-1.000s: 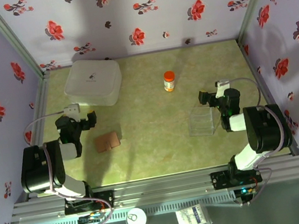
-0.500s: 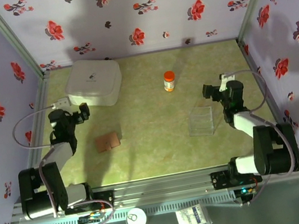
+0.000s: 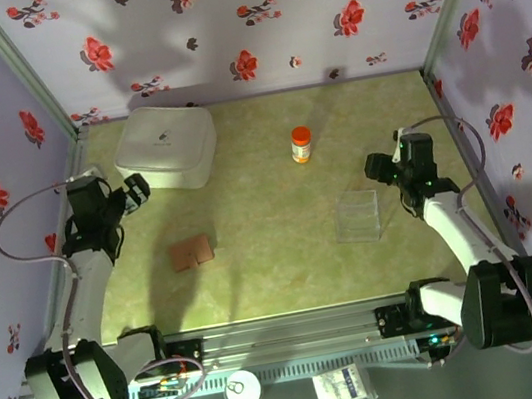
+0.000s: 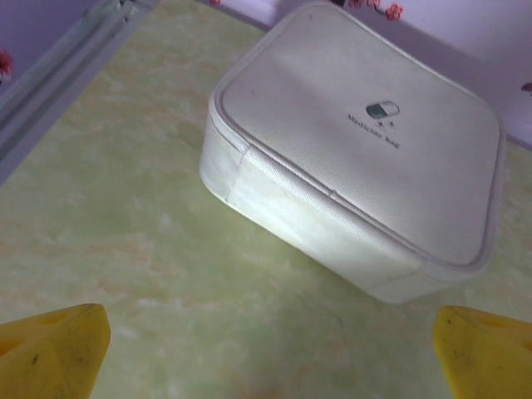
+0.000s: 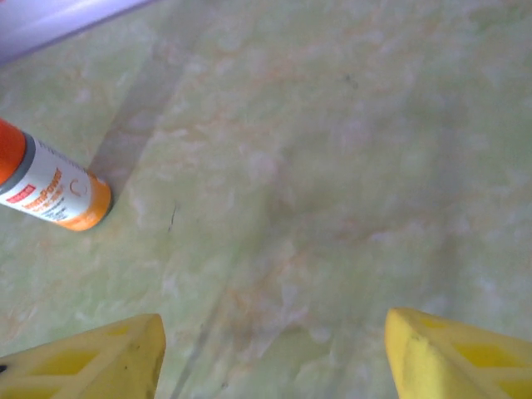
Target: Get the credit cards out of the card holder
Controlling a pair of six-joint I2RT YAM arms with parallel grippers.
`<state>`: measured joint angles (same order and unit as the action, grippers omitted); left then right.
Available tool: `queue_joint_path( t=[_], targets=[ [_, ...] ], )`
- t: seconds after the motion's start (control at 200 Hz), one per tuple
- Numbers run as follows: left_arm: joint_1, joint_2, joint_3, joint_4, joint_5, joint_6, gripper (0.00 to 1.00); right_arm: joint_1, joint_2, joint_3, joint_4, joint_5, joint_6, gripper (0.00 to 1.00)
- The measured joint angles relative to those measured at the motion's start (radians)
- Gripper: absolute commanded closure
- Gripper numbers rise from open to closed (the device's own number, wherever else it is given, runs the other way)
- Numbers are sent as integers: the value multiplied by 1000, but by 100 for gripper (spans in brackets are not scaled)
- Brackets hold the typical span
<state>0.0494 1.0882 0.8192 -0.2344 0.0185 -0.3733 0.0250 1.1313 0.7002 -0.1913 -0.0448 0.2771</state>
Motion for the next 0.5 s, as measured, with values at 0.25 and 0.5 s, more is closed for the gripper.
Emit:
queue_joint_path(
  t=[0.25,0.5],
  targets=[
    [-2,42,214,-296,57,7,0,40,0,60,-251,0,34,48],
    [1,104,234,-384,61,81,0,50,3,60,-371,-15,59,56]
  ],
)
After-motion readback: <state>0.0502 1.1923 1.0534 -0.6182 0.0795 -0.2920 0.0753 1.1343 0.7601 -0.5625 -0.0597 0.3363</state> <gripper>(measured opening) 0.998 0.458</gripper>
